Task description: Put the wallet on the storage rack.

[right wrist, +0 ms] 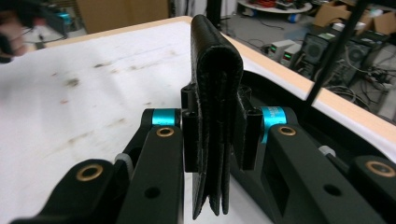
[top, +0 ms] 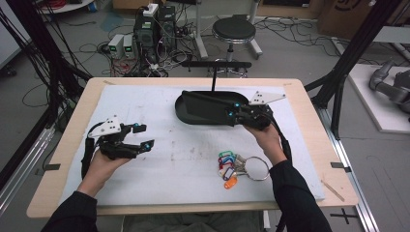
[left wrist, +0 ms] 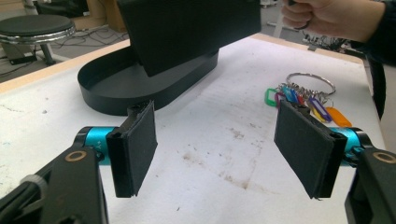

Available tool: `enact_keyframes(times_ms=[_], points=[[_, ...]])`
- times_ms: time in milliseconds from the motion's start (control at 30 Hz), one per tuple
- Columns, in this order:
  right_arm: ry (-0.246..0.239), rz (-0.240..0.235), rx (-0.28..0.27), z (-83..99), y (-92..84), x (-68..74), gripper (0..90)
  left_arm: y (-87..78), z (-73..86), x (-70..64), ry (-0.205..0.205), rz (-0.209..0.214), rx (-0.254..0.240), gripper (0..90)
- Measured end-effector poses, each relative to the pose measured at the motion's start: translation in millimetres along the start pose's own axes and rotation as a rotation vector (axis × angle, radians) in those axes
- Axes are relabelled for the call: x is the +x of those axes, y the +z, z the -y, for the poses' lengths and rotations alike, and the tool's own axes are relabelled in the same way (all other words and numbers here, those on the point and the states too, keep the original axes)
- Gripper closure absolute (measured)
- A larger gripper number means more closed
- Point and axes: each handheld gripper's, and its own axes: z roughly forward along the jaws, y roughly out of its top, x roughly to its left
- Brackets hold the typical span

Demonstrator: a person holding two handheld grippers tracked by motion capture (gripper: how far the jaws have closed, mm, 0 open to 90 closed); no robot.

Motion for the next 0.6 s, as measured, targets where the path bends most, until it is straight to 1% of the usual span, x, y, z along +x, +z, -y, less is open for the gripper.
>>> enact_keyframes(times_ms=[33, 67, 100, 167, 200, 233, 300, 400, 467, 500, 600], points=[[0.003, 0.006, 0.000, -0.4, 1.3, -2.0, 77.1, -0.4, 0.0, 0.0, -0.001, -0.001, -0.005, 29.5], [0.015, 0.021, 0.006, -0.7, 7.3, -8.2, 77.1, -1.0, -0.1, 0.4, 0.000, 0.000, -0.005, 29.5], [0.015, 0.021, 0.006, -0.7, 7.3, -8.2, 77.1, -1.1, -0.1, 0.4, -0.002, -0.001, -0.006, 29.5], [0.017, 0.037, 0.029, 0.3, 17.2, -14.0, 77.2, -0.7, 0.5, 1.0, -0.001, 0.002, -0.008, 29.5], [0.017, 0.037, 0.029, 0.3, 17.2, -14.0, 77.2, -0.5, 1.0, 0.8, -0.003, 0.002, -0.009, 29.5], [0.022, 0.050, 0.038, 2.3, 23.9, -17.0, 77.1, -0.6, 1.5, 1.0, 0.000, 0.002, -0.005, 29.5], [0.027, 0.053, 0.037, 3.5, 26.7, -18.4, 77.2, -0.7, 1.8, 1.0, 0.001, 0.005, 0.001, 29.5], [0.041, 0.060, 0.033, 6.0, 33.5, -21.9, 77.2, -0.7, 2.7, 0.8, -0.002, -0.001, -0.009, 29.5], [0.041, 0.072, 0.025, 6.5, 37.8, -23.1, 77.2, 0.4, 3.6, 0.2, -0.004, 0.002, -0.006, 29.5], [0.048, 0.074, 0.022, 6.4, 39.5, -23.4, 77.2, 0.6, 3.9, -0.2, 0.001, 0.001, -0.001, 29.5], [0.047, 0.079, 0.024, 3.9, 45.6, -25.3, 77.1, 1.6, 4.5, -2.3, 0.004, 0.004, -0.001, 29.5]])
